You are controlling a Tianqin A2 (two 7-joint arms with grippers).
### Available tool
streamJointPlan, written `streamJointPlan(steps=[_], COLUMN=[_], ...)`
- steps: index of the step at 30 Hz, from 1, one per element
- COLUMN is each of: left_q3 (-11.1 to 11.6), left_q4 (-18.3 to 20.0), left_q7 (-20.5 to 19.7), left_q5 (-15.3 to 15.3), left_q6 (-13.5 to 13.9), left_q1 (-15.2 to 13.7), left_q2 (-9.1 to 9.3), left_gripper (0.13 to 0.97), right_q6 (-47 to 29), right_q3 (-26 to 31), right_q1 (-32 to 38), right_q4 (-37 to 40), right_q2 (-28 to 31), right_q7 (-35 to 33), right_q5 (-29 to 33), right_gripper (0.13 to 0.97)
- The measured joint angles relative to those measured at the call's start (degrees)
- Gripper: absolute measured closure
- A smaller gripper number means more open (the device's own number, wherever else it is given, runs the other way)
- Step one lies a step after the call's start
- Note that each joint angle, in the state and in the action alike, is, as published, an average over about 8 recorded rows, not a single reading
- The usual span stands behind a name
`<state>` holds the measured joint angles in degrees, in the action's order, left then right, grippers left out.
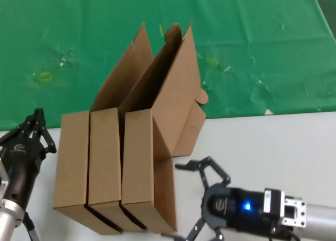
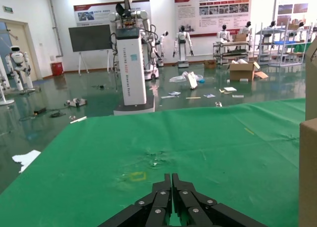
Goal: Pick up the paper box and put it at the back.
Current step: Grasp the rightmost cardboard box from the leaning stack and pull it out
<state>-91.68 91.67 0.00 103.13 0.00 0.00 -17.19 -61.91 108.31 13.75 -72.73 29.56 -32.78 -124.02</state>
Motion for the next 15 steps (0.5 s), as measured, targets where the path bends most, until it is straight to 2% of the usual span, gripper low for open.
streamJointPlan(steps=[8, 15], left_q3=[0.0, 0.0], left_q4=[0.0, 0.0], left_q7=[0.0, 0.0], left_q5=[0.0, 0.0], left_q6=[0.0, 0.0], left_q1=[0.0, 0.0], left_q2=[0.0, 0.0], left_gripper=[0.952, 0.953], right_q6=[-3.56, -3.62], right_q3=[1.13, 1.78], right_q1=[0.9, 2.21], right_q4=[0.57, 1.81], right_q2=[-1.4, -3.95], right_q7=[-0.38, -1.05], right_q5=[4.04, 7.08], right_gripper=[0.129, 0.129])
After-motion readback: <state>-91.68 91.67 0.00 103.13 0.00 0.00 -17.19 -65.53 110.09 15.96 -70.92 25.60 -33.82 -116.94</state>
